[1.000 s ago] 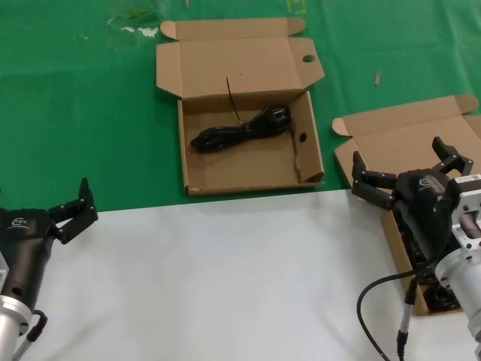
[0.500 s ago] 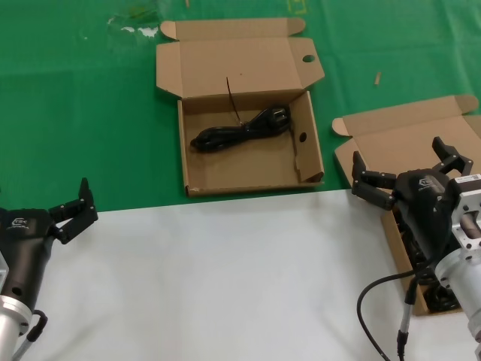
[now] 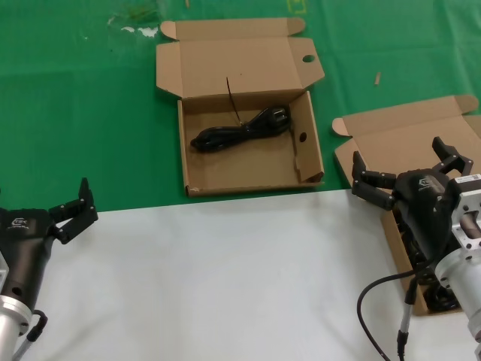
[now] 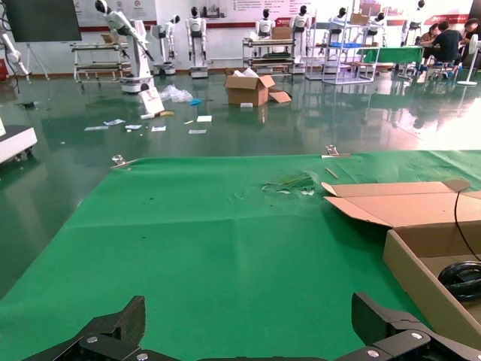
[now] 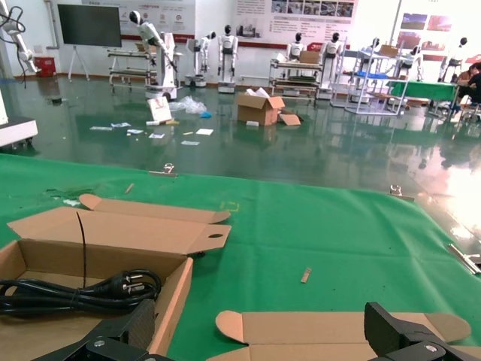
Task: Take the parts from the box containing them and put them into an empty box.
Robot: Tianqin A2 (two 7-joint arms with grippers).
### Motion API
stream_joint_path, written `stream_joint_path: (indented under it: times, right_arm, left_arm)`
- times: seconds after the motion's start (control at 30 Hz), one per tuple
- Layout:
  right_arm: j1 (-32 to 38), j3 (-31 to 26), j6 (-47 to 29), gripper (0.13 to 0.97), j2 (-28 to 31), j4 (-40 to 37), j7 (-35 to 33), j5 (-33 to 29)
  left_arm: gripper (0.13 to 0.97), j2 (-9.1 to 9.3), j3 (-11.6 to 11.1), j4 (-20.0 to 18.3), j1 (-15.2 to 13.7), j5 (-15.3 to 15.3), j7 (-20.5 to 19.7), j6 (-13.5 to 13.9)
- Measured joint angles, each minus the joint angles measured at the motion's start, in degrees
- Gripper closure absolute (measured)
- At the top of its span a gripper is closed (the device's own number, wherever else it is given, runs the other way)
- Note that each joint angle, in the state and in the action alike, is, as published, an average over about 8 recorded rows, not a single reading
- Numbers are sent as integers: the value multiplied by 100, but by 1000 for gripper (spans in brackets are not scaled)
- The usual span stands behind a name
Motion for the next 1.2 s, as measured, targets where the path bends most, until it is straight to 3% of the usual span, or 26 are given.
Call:
stream_joint_path:
  times: [1.2]
  right_arm:
    - [0, 0, 0, 129, 0, 0, 0, 0]
  left_arm:
    - [132, 0, 0, 0, 0, 0, 0, 0]
